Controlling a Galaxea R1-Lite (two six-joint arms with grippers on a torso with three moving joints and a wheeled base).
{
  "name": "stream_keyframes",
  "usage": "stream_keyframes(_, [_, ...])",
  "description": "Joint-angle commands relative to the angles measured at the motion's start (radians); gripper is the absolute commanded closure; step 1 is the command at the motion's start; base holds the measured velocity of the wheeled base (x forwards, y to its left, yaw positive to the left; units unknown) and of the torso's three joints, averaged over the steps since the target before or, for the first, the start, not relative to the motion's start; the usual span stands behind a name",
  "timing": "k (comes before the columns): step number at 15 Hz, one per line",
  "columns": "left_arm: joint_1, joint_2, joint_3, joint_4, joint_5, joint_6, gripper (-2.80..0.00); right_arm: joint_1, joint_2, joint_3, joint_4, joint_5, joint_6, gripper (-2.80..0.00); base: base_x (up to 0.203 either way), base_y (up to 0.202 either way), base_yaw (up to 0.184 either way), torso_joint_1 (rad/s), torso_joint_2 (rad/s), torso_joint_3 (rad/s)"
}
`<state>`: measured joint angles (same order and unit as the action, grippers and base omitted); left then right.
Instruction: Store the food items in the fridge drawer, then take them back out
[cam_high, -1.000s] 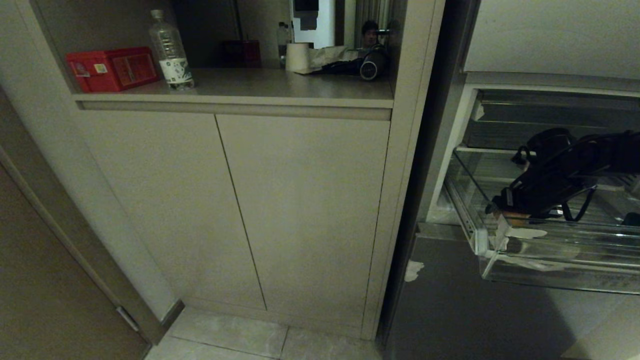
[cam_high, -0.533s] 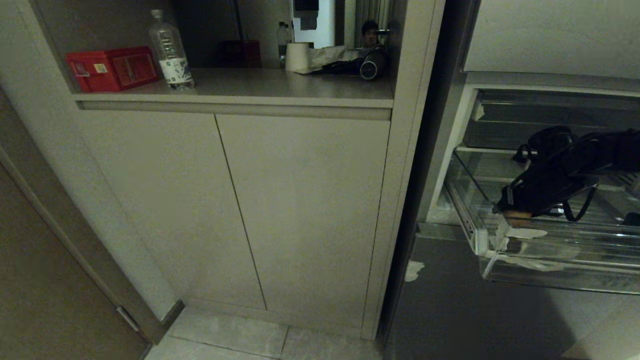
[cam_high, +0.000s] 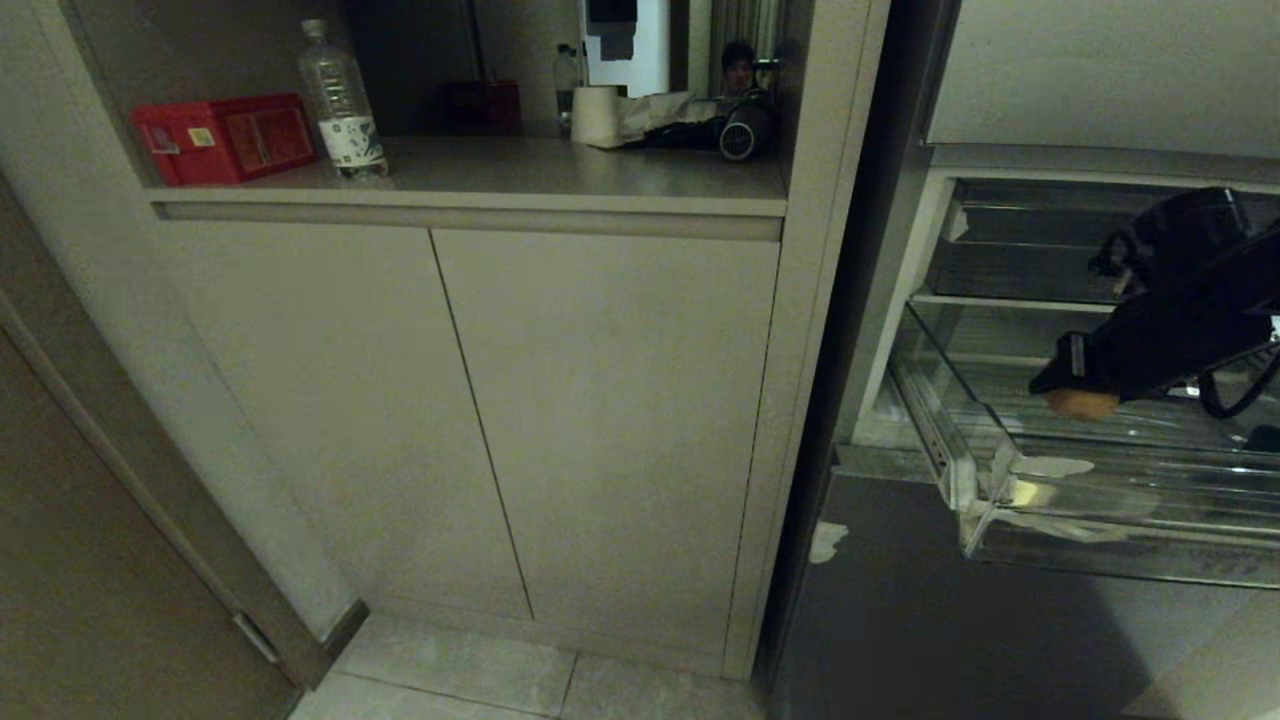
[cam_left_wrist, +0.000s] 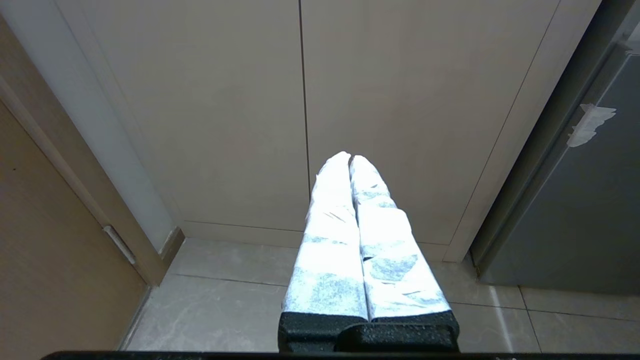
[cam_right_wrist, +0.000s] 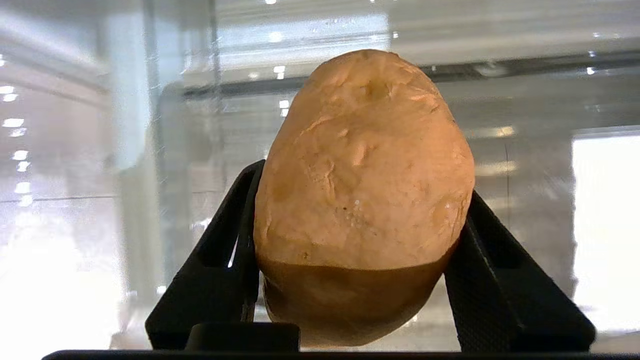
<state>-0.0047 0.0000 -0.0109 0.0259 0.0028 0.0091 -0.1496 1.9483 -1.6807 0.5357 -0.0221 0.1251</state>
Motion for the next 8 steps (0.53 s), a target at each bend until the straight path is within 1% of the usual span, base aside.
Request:
stream_keyframes(1, [0.000, 0.002, 0.000, 0.000, 0.000, 0.000, 0.00, 0.000, -0.129, 0.065, 0.003, -0.001, 0.001, 0.00, 0.000, 0.000, 0.000, 0.000, 0.00, 0.000])
stream_keyframes(5, [0.000, 0.002, 0.000, 0.000, 0.000, 0.000, 0.00, -0.005, -0.354, 0.232, -0.005, 0.000, 0.000, 0.00, 0.000, 0.000, 0.000, 0.000, 0.00, 0.000])
stream_keyframes(7, [0.000, 0.002, 0.000, 0.000, 0.000, 0.000, 0.00, -0.007, -0.492, 0.357, -0.014, 0.001, -0.002, 0.00, 0.000, 0.000, 0.000, 0.000, 0.00, 0.000])
stream_keyframes(8, [0.000, 0.002, 0.000, 0.000, 0.000, 0.000, 0.00, -0.008, -0.563, 0.445, -0.035, 0.000, -0.006, 0.00, 0.000, 0.000, 0.000, 0.000, 0.00, 0.000])
